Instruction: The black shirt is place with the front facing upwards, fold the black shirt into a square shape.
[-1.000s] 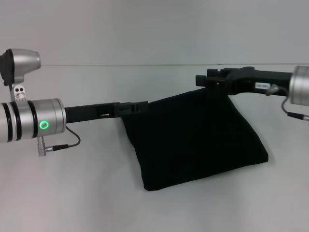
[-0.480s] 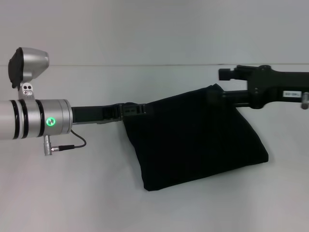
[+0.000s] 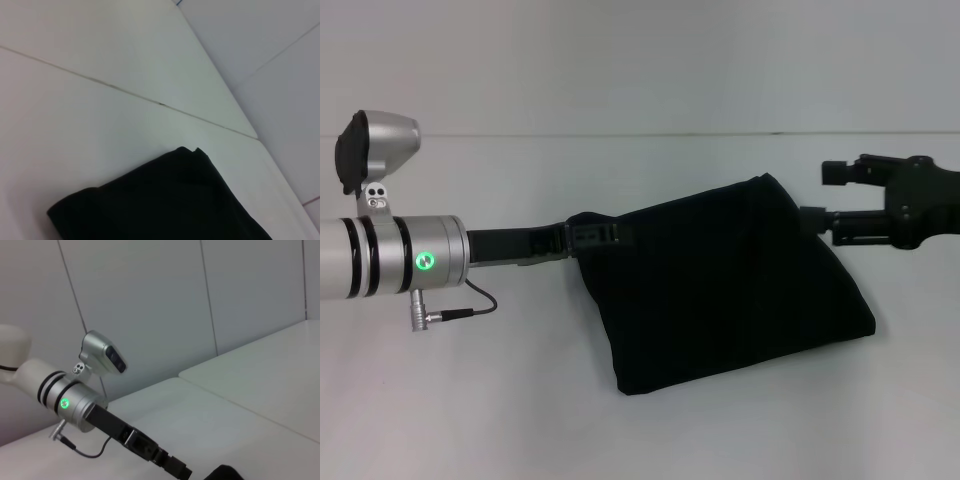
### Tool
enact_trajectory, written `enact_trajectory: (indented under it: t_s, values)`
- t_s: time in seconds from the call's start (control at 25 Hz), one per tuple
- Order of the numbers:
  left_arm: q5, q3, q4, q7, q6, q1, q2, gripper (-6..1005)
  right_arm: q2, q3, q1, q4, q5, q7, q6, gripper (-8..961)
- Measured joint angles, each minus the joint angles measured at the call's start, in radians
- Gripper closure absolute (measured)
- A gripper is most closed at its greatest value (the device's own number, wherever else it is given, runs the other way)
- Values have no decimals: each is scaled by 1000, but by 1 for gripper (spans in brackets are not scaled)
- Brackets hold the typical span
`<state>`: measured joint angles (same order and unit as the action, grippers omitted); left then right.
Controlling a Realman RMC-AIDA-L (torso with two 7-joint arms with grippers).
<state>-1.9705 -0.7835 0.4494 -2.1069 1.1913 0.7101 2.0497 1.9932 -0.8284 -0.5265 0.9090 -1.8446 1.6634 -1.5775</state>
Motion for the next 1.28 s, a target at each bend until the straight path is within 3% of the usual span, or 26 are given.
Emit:
enact_trajectory:
  t_s: [0.28,0.68,1.28]
  values:
    - [-18,0,-12,-36,-32,16,-1,50,3,58,11,0,-2,-32,-13,46]
    - [-87,-2,-12,-85,-121,26,6,49,12,64,2,-4,-2,-52,-9,46]
    - [-105,-52,-38,-99,-127,49,11,86,12,81,-1,-41,4,-78,-3,49]
